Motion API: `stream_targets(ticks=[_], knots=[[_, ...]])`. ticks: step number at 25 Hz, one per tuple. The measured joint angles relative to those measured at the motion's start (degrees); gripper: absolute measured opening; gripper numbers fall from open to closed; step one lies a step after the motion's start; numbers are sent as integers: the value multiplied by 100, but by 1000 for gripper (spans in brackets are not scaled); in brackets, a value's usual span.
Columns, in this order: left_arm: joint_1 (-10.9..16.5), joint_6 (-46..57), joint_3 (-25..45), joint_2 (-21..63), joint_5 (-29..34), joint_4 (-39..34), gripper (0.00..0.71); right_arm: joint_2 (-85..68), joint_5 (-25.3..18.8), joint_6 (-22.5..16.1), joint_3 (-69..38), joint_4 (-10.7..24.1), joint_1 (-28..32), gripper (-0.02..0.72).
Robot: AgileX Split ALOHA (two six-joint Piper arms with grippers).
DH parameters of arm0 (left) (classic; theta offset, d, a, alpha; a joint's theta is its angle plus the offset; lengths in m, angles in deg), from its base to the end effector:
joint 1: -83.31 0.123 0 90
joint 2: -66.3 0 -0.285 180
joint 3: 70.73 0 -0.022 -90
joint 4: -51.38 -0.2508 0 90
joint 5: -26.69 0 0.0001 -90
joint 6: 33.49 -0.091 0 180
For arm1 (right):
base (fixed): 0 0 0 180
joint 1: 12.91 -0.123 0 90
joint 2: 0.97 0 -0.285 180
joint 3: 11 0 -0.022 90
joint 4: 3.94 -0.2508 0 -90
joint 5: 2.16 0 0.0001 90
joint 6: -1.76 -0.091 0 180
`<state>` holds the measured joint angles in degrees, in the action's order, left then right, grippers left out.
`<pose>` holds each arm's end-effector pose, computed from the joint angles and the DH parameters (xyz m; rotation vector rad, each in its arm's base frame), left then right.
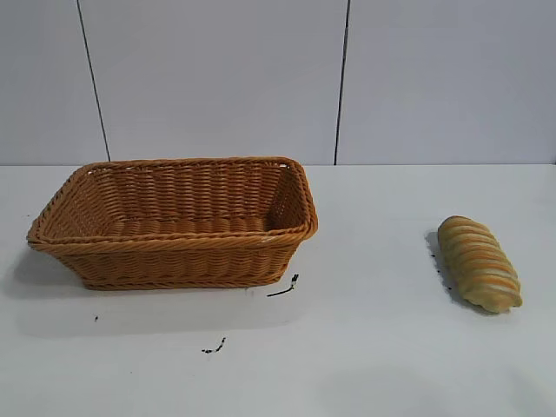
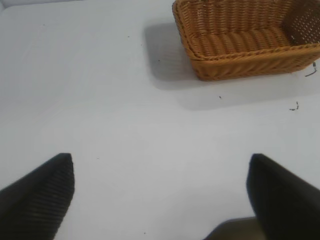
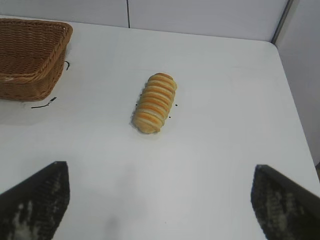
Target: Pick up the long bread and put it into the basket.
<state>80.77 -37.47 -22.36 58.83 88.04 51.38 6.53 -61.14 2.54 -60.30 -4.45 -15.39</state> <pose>-0.0065 0.0003 0.2774 0.1163 2.0421 0.0157 -0.0029 0.0006 0.2763 -0.0577 2.0200 0.0294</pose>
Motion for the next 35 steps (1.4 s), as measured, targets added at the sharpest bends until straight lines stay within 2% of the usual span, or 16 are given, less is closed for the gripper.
stream_targets(ticks=[13, 20, 25, 35], knots=[[0, 0, 0, 0, 0, 0, 696, 283, -3, -15, 73, -6, 0, 678], [0, 0, 0, 0, 0, 0, 696, 2619, 66, -34, 669, -24, 0, 678], [0, 0, 0, 0, 0, 0, 696, 4641, 375, -34, 1236, -12, 0, 678], [0, 0, 0, 0, 0, 0, 696, 8266, 736, -31, 3016, -101, 0, 678]])
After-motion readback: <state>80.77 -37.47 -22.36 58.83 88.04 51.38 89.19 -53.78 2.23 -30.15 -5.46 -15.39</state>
